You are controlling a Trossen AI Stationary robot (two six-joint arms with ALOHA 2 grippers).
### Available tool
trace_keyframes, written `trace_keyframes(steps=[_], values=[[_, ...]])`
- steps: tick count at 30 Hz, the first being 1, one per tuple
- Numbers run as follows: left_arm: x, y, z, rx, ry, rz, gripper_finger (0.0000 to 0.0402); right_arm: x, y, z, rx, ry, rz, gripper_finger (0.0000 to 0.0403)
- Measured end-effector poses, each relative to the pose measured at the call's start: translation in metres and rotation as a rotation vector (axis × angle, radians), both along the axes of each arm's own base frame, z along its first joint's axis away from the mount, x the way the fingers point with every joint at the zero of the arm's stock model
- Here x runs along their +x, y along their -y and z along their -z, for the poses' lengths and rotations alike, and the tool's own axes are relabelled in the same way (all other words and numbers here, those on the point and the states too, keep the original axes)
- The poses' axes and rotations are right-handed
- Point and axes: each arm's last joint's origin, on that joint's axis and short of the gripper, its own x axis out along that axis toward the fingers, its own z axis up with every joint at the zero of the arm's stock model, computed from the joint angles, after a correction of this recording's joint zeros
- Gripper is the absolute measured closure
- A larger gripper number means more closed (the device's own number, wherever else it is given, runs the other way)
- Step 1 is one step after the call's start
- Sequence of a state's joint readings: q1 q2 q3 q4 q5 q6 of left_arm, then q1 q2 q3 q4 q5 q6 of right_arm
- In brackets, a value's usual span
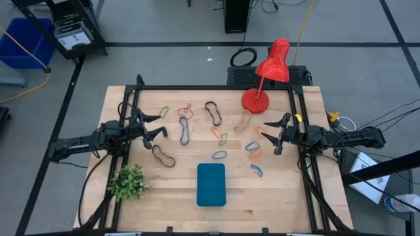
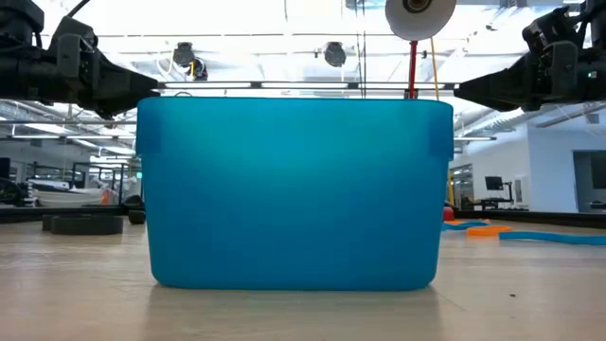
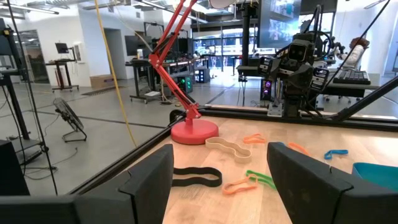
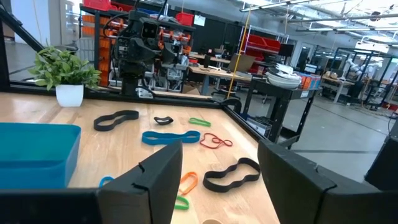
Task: Pick and place rubber bands into bin
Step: Put the top right light blue rubber band into the blue bin
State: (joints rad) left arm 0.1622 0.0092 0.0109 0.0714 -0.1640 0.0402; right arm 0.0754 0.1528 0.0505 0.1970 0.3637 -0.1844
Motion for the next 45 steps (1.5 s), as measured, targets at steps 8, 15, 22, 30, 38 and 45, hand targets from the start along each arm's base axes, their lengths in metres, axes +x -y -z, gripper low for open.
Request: trace_keyframes(steps=[8,15,22,30,38,45], values=[[0.0000,0.0000,0.0001,0.000,0.000,0.000,0.0135,0.0001,0.0000,0.0024,0.037,-0.013,-0.002,0.0202],[0.0000,0.0000,0.0001,0.000,0.000,0.000,0.0135,0.0001,0.0000,0.0069,0.034,-0.061,-0.001,0.0202],[0.0000,0.0000,0.0001,0.000,0.000,0.000,0.0135,0.0001,0.0000,0.0063,0.037,-0.053,-0.001,0.0202],[-0.0001,-0.0001,-0.0005,0.013,0.002,-0.007,0.0135,0.0001,0.0000,0.0063,0.044,-0.052,-0.001,0.0202],[-0.0003,-0.0005,-0.0012,0.000,0.012,-0.020,0.0135,0.0001,0.0000,0.0063,0.042,-0.052,-0.001,0.0202],[-0.0003,-0.0005,-0.0012,-0.049,0.030,-0.015,0.0135,0.0001,0.0000,0.0063,0.042,-0.053,0.000,0.0202]])
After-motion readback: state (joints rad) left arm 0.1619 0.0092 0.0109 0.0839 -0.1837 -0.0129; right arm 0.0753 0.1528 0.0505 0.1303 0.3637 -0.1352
